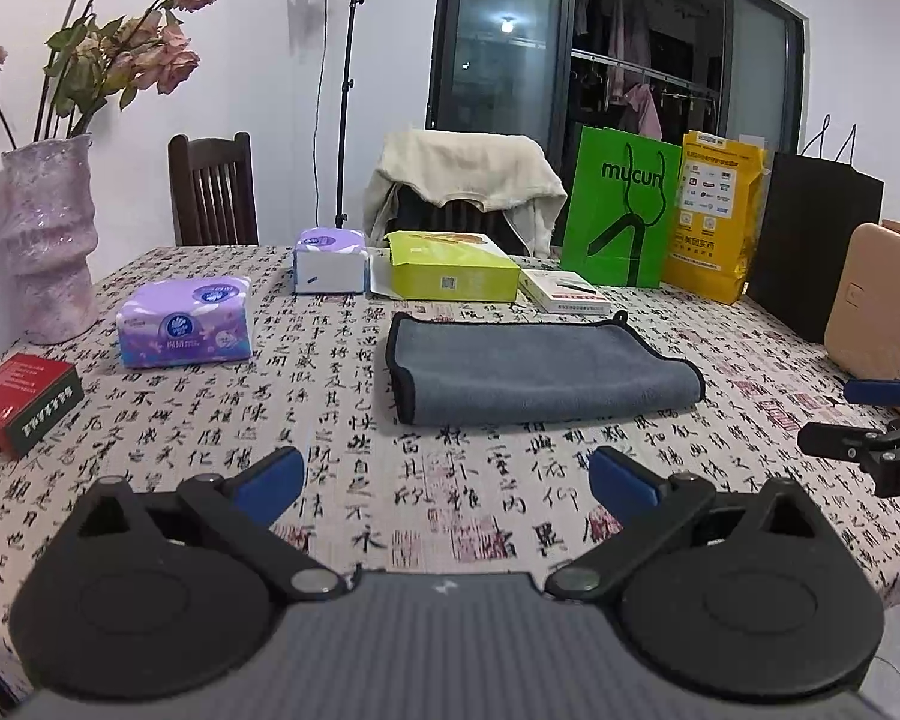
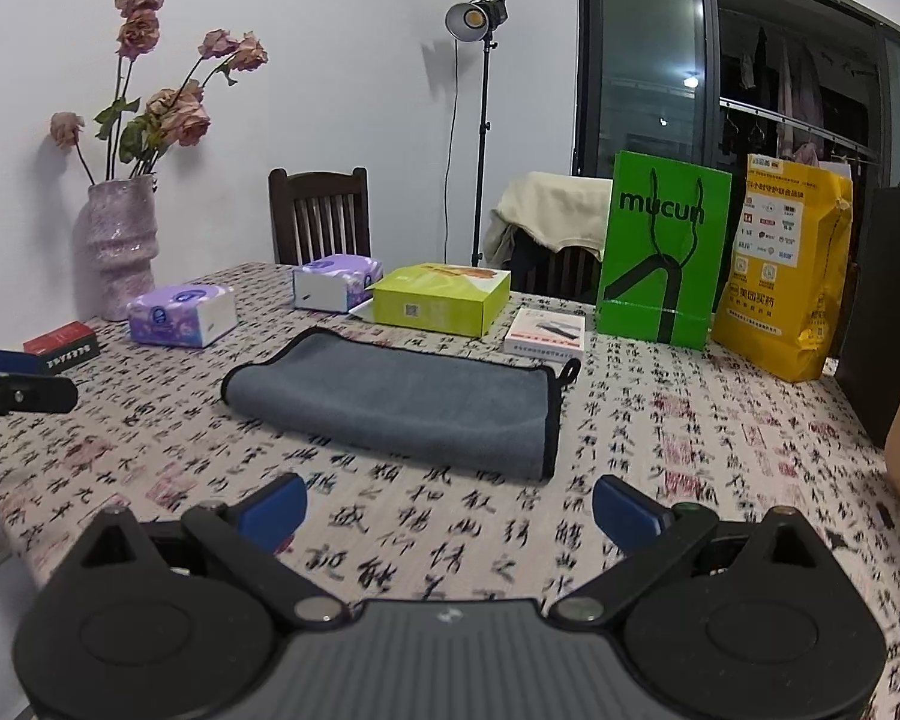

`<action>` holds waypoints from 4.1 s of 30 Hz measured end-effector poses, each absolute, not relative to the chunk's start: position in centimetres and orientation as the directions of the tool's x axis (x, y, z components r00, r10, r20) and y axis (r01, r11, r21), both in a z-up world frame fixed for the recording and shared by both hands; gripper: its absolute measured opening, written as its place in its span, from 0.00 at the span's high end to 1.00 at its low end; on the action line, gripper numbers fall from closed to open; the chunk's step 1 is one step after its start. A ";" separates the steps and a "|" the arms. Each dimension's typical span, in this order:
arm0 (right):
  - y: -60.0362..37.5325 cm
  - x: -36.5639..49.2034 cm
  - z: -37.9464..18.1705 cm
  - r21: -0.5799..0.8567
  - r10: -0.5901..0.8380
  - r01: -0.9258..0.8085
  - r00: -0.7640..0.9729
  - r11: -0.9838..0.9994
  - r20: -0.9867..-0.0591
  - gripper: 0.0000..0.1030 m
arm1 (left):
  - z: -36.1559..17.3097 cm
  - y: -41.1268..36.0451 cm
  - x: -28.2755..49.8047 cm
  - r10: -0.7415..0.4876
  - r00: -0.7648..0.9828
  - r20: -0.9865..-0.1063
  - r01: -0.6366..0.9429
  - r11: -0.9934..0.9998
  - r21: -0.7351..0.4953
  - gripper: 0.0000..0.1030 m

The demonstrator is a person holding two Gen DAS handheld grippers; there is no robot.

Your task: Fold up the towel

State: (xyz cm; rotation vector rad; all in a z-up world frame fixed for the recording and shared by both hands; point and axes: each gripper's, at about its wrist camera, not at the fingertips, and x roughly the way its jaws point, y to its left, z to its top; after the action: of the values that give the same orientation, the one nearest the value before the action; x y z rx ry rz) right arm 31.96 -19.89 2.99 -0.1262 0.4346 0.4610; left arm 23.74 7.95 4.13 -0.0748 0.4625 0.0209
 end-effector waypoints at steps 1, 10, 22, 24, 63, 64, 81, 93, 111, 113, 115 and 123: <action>-19.9 31.5 2.8 -0.019 0.404 -0.456 0.807 0.890 -0.432 0.01 | 4.1 7.9 23.4 0.002 0.896 -0.444 -0.035 0.997 -0.067 0.00; -20.7 27.3 2.0 -0.006 0.408 -0.448 0.820 0.894 -0.402 0.01 | 3.6 6.7 19.3 -0.004 0.919 -0.395 -0.020 0.998 -0.058 0.00; -21.3 21.3 0.5 0.021 0.418 -0.443 0.829 0.896 -0.372 0.00 | 2.1 6.1 14.0 -0.013 0.929 -0.369 -0.026 0.995 -0.099 0.00; -21.3 20.4 0.2 0.025 0.419 -0.442 0.829 0.896 -0.371 0.00 | 1.9 6.3 13.2 -0.010 0.930 -0.368 -0.032 0.993 -0.110 0.00; -22.5 7.2 -2.0 0.077 0.428 -0.428 0.841 0.901 -0.330 0.00 | -0.8 3.6 1.1 -0.070 0.948 -0.310 0.050 0.996 -0.072 0.00; -22.5 6.8 -1.8 0.075 0.429 -0.429 0.845 0.900 -0.320 0.00 | -0.6 3.7 0.9 -0.071 0.950 -0.303 0.048 0.995 -0.082 0.00; -23.3 3.2 -0.2 0.084 0.436 -0.430 0.858 0.899 -0.272 0.00 | 0.7 3.3 -0.9 -0.090 0.955 -0.283 0.065 0.993 -0.099 0.00; -23.2 2.9 -0.1 0.074 0.448 -0.445 0.856 0.892 -0.259 0.00 | 0.9 3.2 -1.1 -0.094 0.959 -0.266 0.071 0.993 -0.093 0.00; -23.2 3.0 -0.1 0.071 0.453 -0.451 0.853 0.890 -0.258 0.00 | 0.9 3.1 -1.2 -0.091 0.961 -0.260 0.071 0.994 -0.087 0.00; -23.2 3.0 0.0 0.069 0.453 -0.452 0.853 0.889 -0.257 0.00 | 1.0 3.1 -1.2 -0.091 0.962 -0.259 0.071 0.994 -0.086 0.00; -23.2 3.0 0.0 0.068 0.454 -0.453 0.853 0.889 -0.256 0.00 | 1.0 3.1 -1.2 -0.091 0.962 -0.258 0.071 0.994 -0.086 0.00; -23.2 2.9 0.1 0.062 0.453 -0.453 0.855 0.889 -0.251 0.00 | 1.1 3.1 -1.2 -0.093 0.962 -0.256 0.074 0.994 -0.085 0.00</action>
State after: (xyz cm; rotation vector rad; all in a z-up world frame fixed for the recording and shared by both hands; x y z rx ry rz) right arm 2.92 -23.23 0.06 0.0005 0.2642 0.4763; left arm -1.21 3.12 1.05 -0.0747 0.2632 -0.0846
